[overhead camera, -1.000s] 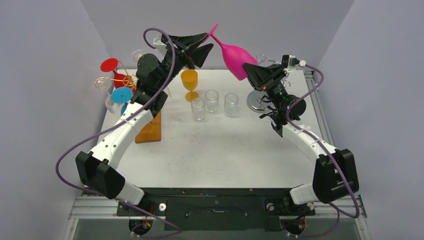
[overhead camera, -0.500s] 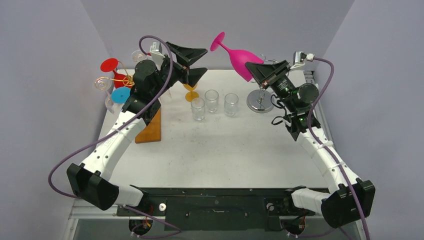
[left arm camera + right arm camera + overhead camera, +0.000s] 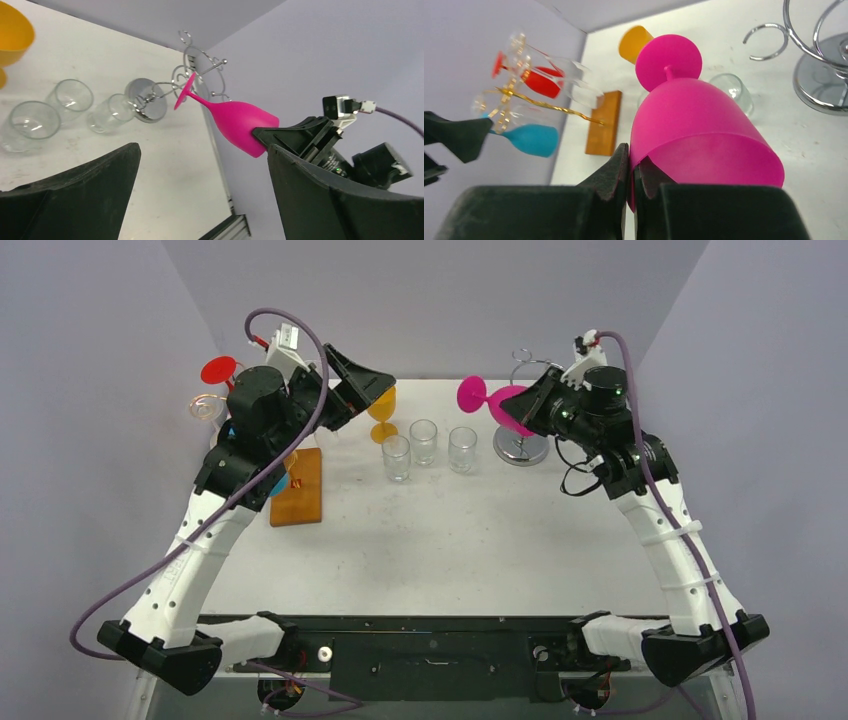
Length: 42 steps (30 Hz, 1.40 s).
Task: Take the wine glass off the wine glass rack
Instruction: Place the wine glass at the center of the board.
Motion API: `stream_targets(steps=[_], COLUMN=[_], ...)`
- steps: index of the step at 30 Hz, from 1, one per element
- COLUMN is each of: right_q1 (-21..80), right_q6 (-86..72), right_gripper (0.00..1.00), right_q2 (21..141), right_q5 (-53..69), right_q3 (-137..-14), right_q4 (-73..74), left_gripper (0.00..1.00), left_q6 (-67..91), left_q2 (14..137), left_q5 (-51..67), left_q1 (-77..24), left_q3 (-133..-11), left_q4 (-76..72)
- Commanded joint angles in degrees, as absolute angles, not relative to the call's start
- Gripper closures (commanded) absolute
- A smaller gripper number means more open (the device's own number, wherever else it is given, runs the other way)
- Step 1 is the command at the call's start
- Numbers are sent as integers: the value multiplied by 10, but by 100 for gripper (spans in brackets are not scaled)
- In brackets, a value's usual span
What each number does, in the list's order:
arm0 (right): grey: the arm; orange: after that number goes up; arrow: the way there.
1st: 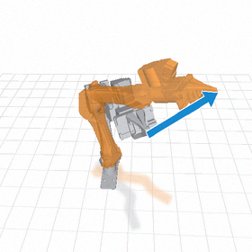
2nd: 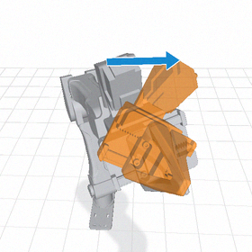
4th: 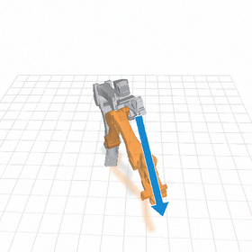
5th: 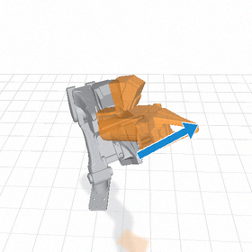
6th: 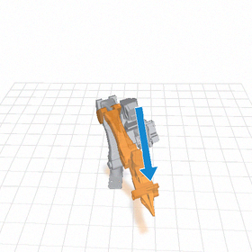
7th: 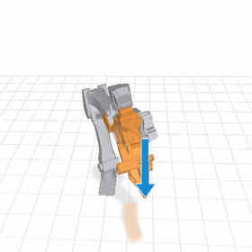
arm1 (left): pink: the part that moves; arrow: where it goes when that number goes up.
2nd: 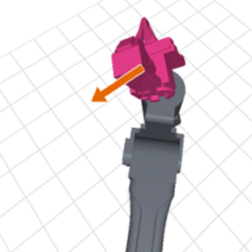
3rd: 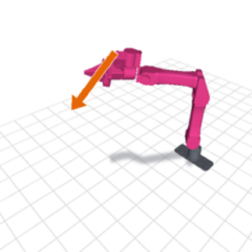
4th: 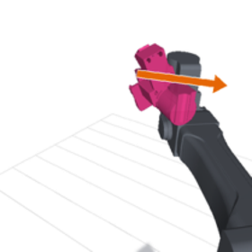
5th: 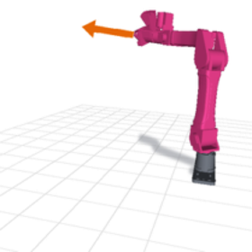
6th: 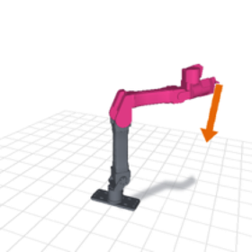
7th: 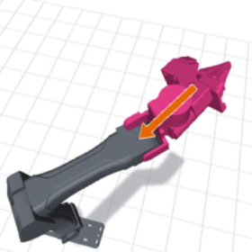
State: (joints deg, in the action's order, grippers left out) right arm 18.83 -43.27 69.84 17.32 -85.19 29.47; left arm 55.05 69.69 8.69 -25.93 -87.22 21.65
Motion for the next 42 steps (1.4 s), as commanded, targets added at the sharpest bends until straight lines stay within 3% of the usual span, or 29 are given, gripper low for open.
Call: stream_targets(steps=[1, 10, 23, 42], right_q1=[235, 307, 301, 267], right_q6=[-327, -285, -244, -228], right_gripper=[100, 100, 100, 100], right_q2=[728, 833, 966, 1035], right_q5=[89, 18, -13, -12], right_q3=[-916, -946, -958, -998], right_q4=[491, 597, 605, 614], left_gripper=[4, 4, 4, 4], left_q6=[428, 367, 319, 311], left_q2=[671, 660, 655, 685], left_q5=[43, 24, -10, 27], left_q1=[-265, -269, -260, -225], left_q3=[-904, -910, -914, -917], left_q4=[315, 357, 386, 370])
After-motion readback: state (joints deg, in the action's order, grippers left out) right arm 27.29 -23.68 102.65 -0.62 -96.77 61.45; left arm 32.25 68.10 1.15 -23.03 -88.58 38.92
